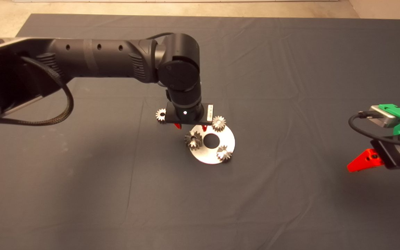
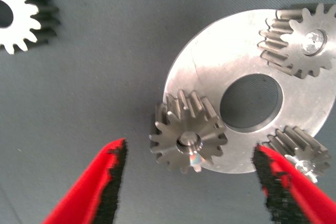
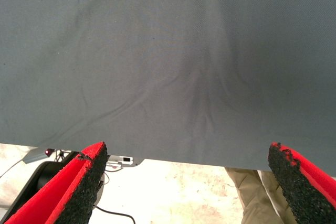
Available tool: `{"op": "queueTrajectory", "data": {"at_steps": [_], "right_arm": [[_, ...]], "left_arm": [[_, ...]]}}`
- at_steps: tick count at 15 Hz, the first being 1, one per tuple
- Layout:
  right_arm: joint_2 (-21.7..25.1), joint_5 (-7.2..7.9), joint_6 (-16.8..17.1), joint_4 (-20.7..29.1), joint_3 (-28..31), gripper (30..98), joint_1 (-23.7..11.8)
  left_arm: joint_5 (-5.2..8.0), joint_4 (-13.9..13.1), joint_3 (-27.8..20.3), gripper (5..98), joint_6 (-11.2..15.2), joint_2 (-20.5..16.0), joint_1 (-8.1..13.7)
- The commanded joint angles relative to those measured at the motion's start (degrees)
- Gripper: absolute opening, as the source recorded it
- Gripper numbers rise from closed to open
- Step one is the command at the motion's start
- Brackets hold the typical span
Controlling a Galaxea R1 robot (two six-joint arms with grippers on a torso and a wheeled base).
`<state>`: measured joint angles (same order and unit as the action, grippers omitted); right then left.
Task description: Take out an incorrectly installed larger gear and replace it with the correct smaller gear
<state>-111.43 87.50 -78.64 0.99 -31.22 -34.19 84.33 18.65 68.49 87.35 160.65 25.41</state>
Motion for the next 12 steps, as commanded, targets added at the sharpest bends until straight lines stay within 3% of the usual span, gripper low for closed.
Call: {"op": "queueTrajectory", "data": {"at_steps": [1,5,8,12], "right_arm": [[-0.06,0.03,0.16,2.00,0.21,81.3,-1.23],[-0.13,0.03,0.16,2.00,0.27,81.3,-1.32],[-0.06,0.03,0.16,2.09,0.30,81.3,-1.32],[0.03,0.03,0.16,2.09,0.47,81.3,-1.32]], "left_arm": [[0.74,0.42,-0.39,63.1,0.41,0.16,-0.44],[0.74,0.51,-0.30,68.4,0.46,0.51,-1.17],[0.66,1.03,-0.12,73.1,0.46,0.51,-3.60],[0.74,3.58,-0.12,78.1,0.37,1.39,-4.04]]}}
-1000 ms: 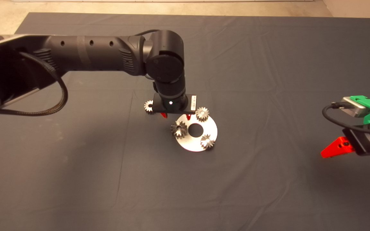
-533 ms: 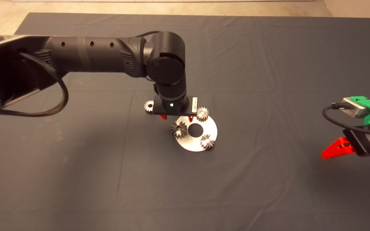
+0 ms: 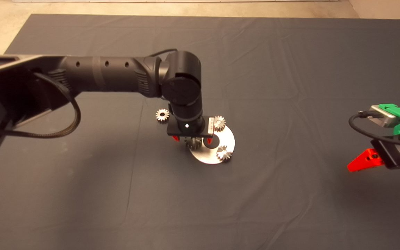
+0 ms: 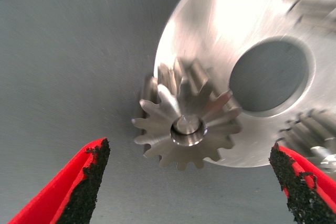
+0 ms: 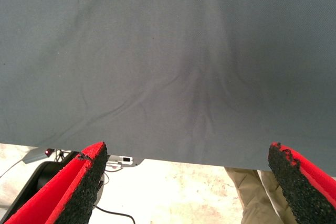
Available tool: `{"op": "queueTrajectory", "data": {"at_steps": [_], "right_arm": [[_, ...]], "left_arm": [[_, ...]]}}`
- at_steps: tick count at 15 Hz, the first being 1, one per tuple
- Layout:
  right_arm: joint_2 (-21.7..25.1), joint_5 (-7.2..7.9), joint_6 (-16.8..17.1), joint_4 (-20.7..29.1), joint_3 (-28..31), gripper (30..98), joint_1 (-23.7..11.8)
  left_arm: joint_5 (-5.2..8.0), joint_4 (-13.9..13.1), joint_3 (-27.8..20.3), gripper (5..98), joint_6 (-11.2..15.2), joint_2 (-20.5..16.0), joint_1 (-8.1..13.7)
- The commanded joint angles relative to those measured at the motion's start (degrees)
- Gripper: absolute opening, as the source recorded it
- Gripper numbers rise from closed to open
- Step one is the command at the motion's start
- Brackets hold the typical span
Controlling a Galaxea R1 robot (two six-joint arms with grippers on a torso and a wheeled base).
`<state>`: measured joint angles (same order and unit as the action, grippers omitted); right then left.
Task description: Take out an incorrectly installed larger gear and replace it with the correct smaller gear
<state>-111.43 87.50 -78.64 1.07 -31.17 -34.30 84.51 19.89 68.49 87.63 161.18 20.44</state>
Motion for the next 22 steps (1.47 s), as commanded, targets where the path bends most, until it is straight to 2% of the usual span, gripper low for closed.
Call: {"op": "queueTrajectory", "data": {"at_steps": [1,4,9,11,13,19,22], "right_arm": [[-0.06,0.03,0.16,2.09,0.43,81.3,-1.38],[-0.15,-0.02,0.16,3.03,0.43,81.3,-2.53],[0.03,0.03,0.16,3.41,0.25,81.3,-3.67],[0.03,0.03,0.16,3.59,0.25,81.3,-3.76],[0.09,0.03,0.16,3.59,0.14,81.3,-3.76],[0.03,0.03,0.16,3.67,0.07,81.3,-4.11],[0.03,0.03,0.16,3.67,0.07,81.3,-4.11]], "left_arm": [[0.57,2.35,-0.12,78.8,0.09,0.94,0.92],[0.60,3.67,0.11,83.6,-0.24,1.03,0.13],[0.48,4.20,1.90,83.9,-0.53,1.38,-0.15],[0.40,5.77,1.99,83.9,-0.75,1.38,-1.85],[0.31,5.95,2.23,83.9,-0.70,1.29,-2.33],[0.31,6.04,3.30,83.9,-1.03,1.38,-2.35],[0.40,5.95,4.27,83.9,-2.99,1.55,-2.33]]}}
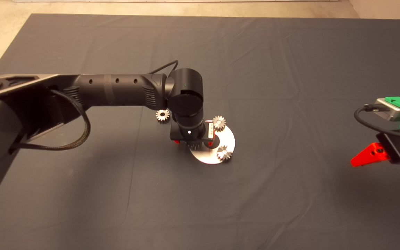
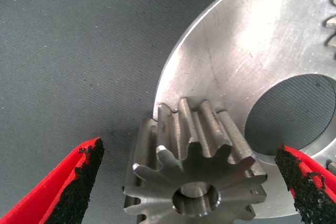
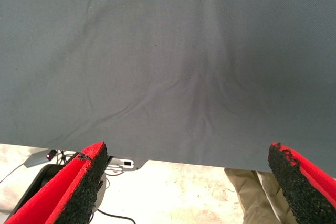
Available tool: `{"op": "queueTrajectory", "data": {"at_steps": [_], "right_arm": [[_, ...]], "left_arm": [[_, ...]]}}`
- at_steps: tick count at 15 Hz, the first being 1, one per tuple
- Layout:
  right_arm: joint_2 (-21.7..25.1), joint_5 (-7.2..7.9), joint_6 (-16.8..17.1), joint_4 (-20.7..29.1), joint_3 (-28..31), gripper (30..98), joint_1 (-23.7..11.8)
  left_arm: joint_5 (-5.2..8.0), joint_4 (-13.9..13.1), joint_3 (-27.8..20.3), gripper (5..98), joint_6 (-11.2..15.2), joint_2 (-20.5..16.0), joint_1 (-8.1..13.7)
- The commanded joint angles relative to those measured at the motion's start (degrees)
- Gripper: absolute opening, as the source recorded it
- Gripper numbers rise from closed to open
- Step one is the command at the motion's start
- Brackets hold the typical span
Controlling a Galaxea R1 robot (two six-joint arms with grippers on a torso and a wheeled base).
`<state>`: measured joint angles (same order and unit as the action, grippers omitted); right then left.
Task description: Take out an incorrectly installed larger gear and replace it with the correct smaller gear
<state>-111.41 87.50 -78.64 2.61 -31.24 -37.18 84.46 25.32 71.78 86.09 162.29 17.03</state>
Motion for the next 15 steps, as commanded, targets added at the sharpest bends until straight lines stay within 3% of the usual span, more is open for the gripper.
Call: {"op": "queueTrajectory", "data": {"at_steps": [1,9,10,13,15], "right_arm": [[0.00,0.03,0.16,2.14,0.18,81.3,-1.19],[0.00,0.03,0.16,2.22,0.32,81.3,-1.23],[0.09,0.03,0.16,2.18,0.32,81.3,-1.23],[0.00,0.03,0.16,2.14,0.32,81.3,-1.23],[0.00,0.03,0.16,2.14,0.32,81.3,-1.23]], "left_arm": [[0.45,0.52,0.98,83.8,-1.45,0.85,1.08],[0.80,0.43,0.98,72.8,-1.54,1.59,1.51],[1.15,0.34,0.98,71.5,-1.54,1.50,1.47],[4.13,0.26,0.63,70.5,-1.53,1.41,1.52],[4.34,0.17,0.54,66.1,-1.45,1.32,1.52]]}}
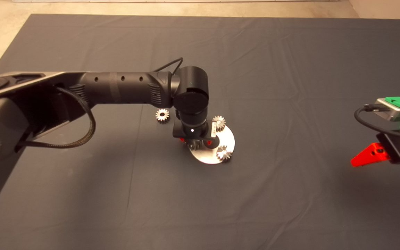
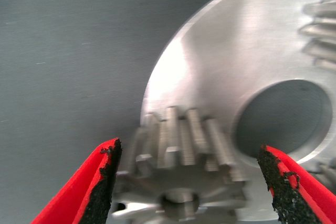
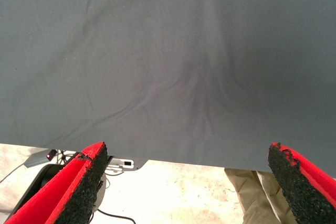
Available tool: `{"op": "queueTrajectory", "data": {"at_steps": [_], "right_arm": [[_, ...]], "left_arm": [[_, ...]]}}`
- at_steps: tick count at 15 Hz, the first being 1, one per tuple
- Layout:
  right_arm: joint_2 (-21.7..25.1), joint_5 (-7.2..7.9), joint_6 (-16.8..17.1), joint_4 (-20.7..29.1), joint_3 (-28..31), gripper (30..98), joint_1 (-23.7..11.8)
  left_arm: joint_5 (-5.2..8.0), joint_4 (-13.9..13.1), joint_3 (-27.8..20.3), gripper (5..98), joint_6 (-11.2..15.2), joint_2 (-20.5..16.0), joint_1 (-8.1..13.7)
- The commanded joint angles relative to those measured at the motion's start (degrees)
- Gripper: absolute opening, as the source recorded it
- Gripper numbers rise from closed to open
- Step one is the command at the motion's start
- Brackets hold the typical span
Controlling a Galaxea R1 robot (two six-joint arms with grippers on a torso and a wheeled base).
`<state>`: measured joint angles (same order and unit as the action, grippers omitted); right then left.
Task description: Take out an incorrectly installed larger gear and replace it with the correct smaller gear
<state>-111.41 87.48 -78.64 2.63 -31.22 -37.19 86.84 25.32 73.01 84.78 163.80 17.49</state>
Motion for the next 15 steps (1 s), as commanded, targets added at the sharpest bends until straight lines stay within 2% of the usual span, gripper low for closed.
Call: {"op": "queueTrajectory", "data": {"at_steps": [1,3,6,9,13,15], "right_arm": [[0.09,0.05,0.16,2.11,0.30,81.3,-1.23],[0.10,0.05,0.16,2.11,0.30,81.3,-1.23],[0.61,0.05,0.16,2.11,0.21,81.3,-1.23],[0.68,0.05,0.16,2.11,0.12,81.3,-1.23],[0.61,0.05,0.16,2.11,0.21,81.3,-1.23],[0.62,0.05,0.16,2.11,0.17,81.3,-1.23]], "left_arm": [[2.10,0.17,-0.86,66.1,0.02,-0.53,0.97],[2.46,0.11,-1.48,66.1,0.30,-0.63,0.97],[2.37,0.17,-1.31,61.5,0.30,-0.19,0.98],[2.37,0.17,-1.31,61.2,0.30,-0.27,1.05],[2.27,0.17,-1.31,52.8,0.03,-0.28,0.98],[2.19,0.08,-1.31,51.4,0.03,-0.19,1.01]]}}
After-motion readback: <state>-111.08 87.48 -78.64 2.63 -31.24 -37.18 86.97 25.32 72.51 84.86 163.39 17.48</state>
